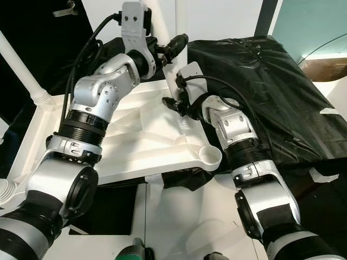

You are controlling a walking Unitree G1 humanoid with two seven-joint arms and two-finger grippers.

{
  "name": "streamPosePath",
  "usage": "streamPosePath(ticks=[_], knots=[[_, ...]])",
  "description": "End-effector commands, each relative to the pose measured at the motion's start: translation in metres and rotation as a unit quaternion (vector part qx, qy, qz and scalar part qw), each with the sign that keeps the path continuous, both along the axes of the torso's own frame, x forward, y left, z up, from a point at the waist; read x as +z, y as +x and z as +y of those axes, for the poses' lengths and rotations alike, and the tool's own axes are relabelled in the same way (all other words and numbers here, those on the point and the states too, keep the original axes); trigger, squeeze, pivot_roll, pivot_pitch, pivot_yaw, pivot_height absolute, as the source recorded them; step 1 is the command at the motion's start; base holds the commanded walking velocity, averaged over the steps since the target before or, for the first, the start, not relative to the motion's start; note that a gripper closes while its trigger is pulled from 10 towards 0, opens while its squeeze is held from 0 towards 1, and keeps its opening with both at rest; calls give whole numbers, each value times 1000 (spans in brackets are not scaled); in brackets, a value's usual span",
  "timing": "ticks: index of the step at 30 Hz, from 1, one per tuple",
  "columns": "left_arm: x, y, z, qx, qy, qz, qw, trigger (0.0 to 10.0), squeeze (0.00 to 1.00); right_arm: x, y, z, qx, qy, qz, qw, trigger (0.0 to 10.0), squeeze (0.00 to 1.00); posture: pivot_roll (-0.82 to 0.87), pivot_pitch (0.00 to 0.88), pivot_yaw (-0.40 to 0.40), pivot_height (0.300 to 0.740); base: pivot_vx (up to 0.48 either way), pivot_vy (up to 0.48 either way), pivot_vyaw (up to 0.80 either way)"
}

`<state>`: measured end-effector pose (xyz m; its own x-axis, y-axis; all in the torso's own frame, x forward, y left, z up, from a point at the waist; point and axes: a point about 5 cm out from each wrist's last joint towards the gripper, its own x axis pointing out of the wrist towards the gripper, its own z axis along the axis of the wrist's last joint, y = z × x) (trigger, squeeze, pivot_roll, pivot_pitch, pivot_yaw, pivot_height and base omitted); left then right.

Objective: Building children table

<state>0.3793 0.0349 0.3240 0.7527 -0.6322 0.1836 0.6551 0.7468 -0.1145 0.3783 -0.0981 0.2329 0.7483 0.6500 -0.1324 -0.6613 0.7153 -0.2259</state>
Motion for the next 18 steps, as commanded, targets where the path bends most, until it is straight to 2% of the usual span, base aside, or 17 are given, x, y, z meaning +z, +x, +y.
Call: streamPosePath(ticks=[1,6,17,18], knots=[[5,-14,-9,-188,16,-36,981,10000,0,2,-3,1,14,2,-2,1000,10000,0,25,23,53,740,0,0,0],[6,-17,-6,-222,4,-37,974,10000,0,2,-4,0,22,2,-1,1000,10000,0,20,26,55,740,0,0,0],[9,-17,3,-245,-30,-31,969,10000,0,2,-5,-4,22,3,3,1000,10000,0,17,28,58,740,0,0,0],[9,-17,4,-247,-36,-31,968,7725,0,2,-5,-5,21,3,4,1000,10000,0,17,30,57,740,0,0,0]])
